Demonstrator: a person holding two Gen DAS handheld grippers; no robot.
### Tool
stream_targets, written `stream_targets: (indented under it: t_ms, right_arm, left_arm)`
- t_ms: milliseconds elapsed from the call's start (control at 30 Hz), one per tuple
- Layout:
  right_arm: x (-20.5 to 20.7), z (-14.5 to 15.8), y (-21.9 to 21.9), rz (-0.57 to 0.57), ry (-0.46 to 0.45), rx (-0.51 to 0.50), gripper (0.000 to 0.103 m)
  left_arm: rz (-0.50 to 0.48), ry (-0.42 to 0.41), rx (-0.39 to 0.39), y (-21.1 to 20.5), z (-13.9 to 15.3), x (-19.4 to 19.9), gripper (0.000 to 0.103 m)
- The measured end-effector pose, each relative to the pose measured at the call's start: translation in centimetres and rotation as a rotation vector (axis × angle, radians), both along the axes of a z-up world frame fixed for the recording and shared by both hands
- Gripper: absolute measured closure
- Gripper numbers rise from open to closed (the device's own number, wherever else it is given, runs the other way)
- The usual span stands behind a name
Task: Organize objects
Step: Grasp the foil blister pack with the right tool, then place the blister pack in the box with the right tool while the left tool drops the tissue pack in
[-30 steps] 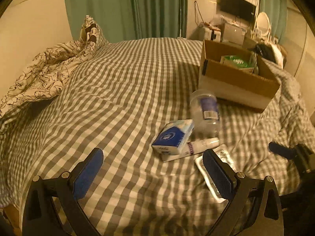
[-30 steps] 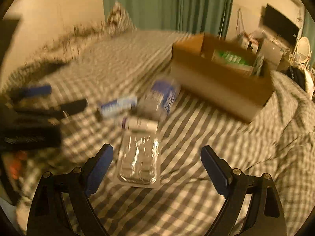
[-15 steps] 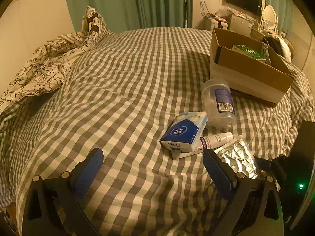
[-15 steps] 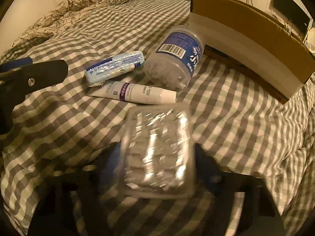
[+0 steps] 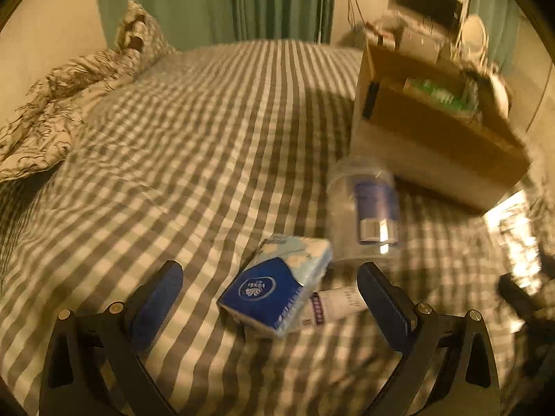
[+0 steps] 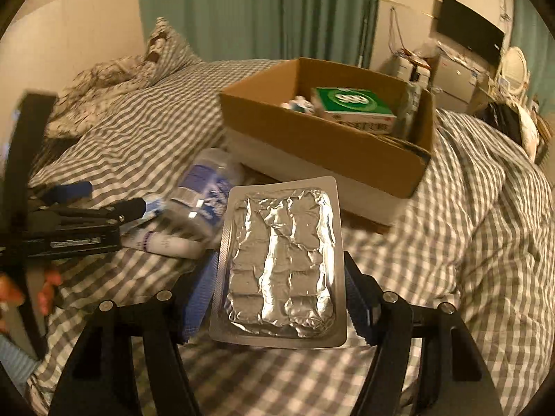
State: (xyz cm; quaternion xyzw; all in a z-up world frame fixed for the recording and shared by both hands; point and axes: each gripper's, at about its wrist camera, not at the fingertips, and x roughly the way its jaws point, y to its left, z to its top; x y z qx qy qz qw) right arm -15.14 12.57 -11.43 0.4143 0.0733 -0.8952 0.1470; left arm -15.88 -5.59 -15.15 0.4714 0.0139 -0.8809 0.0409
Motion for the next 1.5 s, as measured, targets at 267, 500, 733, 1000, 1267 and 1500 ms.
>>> stream_targets:
  t_ms: [267,500,733,1000,1267,1500]
  right_arm:
    - [-1.2,-2.4,1.2,-0.010,-0.067,-0.032,0.035]
    - [-0.9,-2.4,1.3,-0.003,-0.068,-0.033,0.035]
    - [0.6,-0.4,1.2,-0.001,-0.028,-0.035,0.035]
    - [3.4,5.1,1.5,-0.004,0.079,-0.037,0.035]
    - [3.2,15.2,2.3,0.019,0.276,-0.038,0.035]
    - [-2.8,19.4,4.5,-0.031,0.314,-0.089,0.035]
  left_arm:
    - [-0.057,-0.070,-0.050,1.1,-3.1,-1.6,0.033]
    - [-0.060,-0.082,0.011,0.5,-2.8,-1.0,0.059]
    - [-0.099,-0.022,0.028,1.7,0.6,2.3,0.060]
    - [-0.173,0.109,0.063,3.4,7.8,5.5,0.060]
    - [-0.275,0.231,0.072,5.8,16.5,4.0,0.060]
    - [-0.336,0.251,0.066,9.4,19.6,-2.2,0.060]
